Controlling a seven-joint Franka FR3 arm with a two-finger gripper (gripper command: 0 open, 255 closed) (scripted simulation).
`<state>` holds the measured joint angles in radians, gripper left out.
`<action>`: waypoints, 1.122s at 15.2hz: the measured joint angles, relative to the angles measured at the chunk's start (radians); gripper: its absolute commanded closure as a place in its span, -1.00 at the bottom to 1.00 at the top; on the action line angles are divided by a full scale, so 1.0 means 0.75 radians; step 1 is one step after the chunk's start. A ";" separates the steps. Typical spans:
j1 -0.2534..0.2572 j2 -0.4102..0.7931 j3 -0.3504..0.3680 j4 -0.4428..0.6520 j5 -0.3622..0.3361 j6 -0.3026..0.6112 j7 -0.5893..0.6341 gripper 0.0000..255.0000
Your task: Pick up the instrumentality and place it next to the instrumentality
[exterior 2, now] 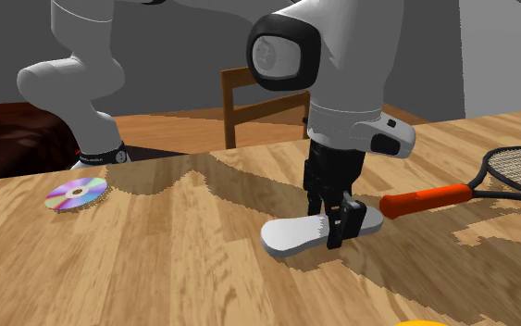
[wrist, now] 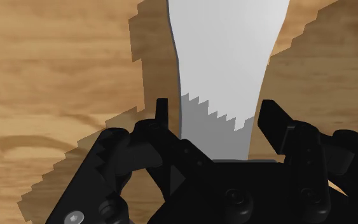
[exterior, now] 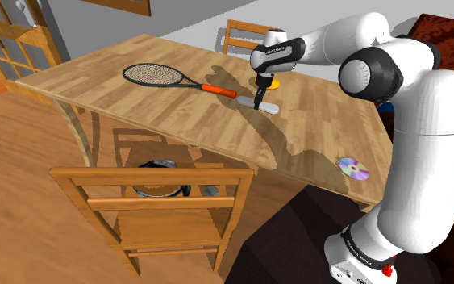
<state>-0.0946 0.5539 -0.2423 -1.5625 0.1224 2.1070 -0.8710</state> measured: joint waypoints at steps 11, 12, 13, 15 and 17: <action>0.002 -0.013 -0.002 0.016 -0.004 -0.029 0.004 1.00; 0.004 -0.022 -0.003 0.019 -0.006 -0.042 0.006 1.00; 0.002 -0.026 -0.004 0.031 -0.007 -0.058 0.004 1.00; 0.003 -0.039 -0.006 0.047 -0.011 -0.086 0.006 1.00; 0.001 -0.049 -0.009 0.064 -0.014 -0.112 0.005 1.00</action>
<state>-0.0941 0.5175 -0.2487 -1.5143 0.1122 2.0231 -0.8672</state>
